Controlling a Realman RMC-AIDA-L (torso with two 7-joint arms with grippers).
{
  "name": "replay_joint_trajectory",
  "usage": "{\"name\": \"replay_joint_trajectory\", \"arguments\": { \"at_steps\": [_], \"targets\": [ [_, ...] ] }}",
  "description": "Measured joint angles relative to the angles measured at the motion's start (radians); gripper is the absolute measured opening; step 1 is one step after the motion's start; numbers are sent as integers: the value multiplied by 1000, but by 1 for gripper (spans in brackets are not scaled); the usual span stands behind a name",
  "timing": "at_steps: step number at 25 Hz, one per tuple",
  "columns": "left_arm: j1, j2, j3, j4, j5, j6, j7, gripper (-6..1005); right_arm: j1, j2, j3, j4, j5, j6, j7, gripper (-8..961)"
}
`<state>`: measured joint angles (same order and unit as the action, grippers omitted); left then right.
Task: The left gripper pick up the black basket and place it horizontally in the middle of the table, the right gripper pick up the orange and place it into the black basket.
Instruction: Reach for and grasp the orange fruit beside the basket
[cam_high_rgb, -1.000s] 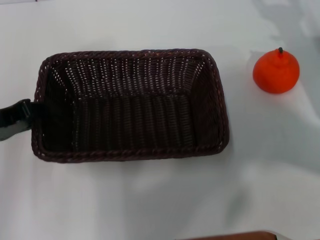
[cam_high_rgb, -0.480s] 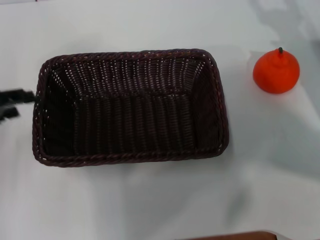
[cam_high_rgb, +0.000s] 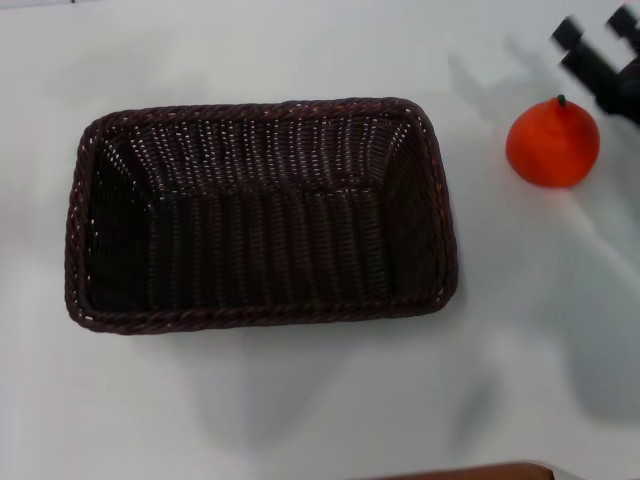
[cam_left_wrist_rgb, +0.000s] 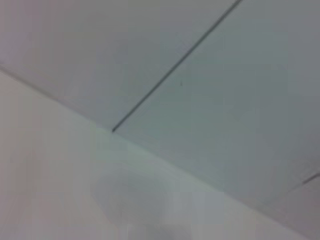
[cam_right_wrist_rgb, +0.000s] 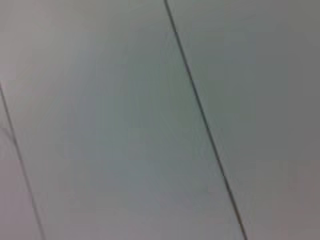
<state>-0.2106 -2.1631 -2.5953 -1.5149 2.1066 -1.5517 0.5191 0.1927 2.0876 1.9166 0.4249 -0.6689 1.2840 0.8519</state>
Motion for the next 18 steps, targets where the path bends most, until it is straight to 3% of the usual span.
{"name": "replay_joint_trajectory", "arguments": {
  "at_steps": [5,18],
  "targets": [
    [-41,3,-61,86,-19,8,80,626,-30,7,-18,-27,-12,-9,5,835],
    [-76,10,-67,178,-34,28,140,624,-18,5,15,-122,-7,-70,-9,822]
  ]
}}
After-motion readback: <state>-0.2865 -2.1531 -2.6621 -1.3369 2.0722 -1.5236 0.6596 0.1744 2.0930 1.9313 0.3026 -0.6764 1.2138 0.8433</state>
